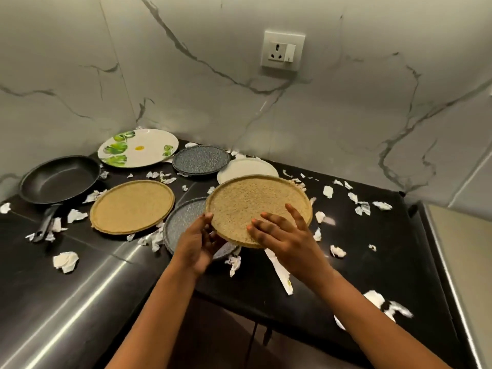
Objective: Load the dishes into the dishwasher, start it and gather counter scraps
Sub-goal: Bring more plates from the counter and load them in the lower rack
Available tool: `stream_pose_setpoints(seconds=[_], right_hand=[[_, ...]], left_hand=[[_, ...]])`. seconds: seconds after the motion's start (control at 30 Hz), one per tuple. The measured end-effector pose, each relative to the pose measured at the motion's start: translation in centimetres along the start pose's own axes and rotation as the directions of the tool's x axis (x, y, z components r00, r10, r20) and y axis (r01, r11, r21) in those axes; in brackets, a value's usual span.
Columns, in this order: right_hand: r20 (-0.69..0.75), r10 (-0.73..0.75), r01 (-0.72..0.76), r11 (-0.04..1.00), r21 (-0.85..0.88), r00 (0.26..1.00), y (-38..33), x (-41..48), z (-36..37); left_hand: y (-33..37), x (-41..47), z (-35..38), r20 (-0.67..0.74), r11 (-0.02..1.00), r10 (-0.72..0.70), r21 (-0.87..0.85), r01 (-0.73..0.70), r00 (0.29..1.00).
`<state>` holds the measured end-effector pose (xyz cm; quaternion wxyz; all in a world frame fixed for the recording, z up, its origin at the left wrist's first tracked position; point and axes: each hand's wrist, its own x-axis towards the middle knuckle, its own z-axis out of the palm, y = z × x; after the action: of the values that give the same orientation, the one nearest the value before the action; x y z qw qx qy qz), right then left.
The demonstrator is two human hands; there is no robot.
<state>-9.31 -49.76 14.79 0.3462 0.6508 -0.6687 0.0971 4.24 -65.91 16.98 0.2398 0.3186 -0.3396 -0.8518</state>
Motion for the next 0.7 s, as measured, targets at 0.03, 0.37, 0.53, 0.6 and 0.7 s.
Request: stream_pose_setpoints(seconds=[0.03,0.37,0.53,0.6,0.7], right_hand=[[-0.003,-0.021,0.021,1.000,0.009,1.000,0.3,0.6,0.8],[0.344,0.589,-0.682,0.630,0.372,0.731,3.1,6.4,8.6],[0.685,0.532,-0.802,0.584,0.130,0.498,2.6,7.4,13.1],[0.729,0.551,-0.834,0.550,0.050,0.407,2.6,7.5,14.0],[0.720,0.539,-0.822,0.564,0.077,0.437,1.8,9.7,15.6]], left_hand=[[0.4,0.2,-0.3,-0.039,0.999,0.042,0.013,-0.041,0.998],[5.7,1.0,-9.3,-0.483,0.861,0.425,-0.044,-0.506,0.766],[5.3,0.4,-12.4,-0.611,0.845,0.378,-0.080,-0.530,0.695],[4.5,0.5,-12.7,-0.621,0.855,0.353,-0.091,-0.511,0.700],[5.2,-0.8,-13.1,-0.676,0.811,0.351,-0.127,-0.571,0.648]])
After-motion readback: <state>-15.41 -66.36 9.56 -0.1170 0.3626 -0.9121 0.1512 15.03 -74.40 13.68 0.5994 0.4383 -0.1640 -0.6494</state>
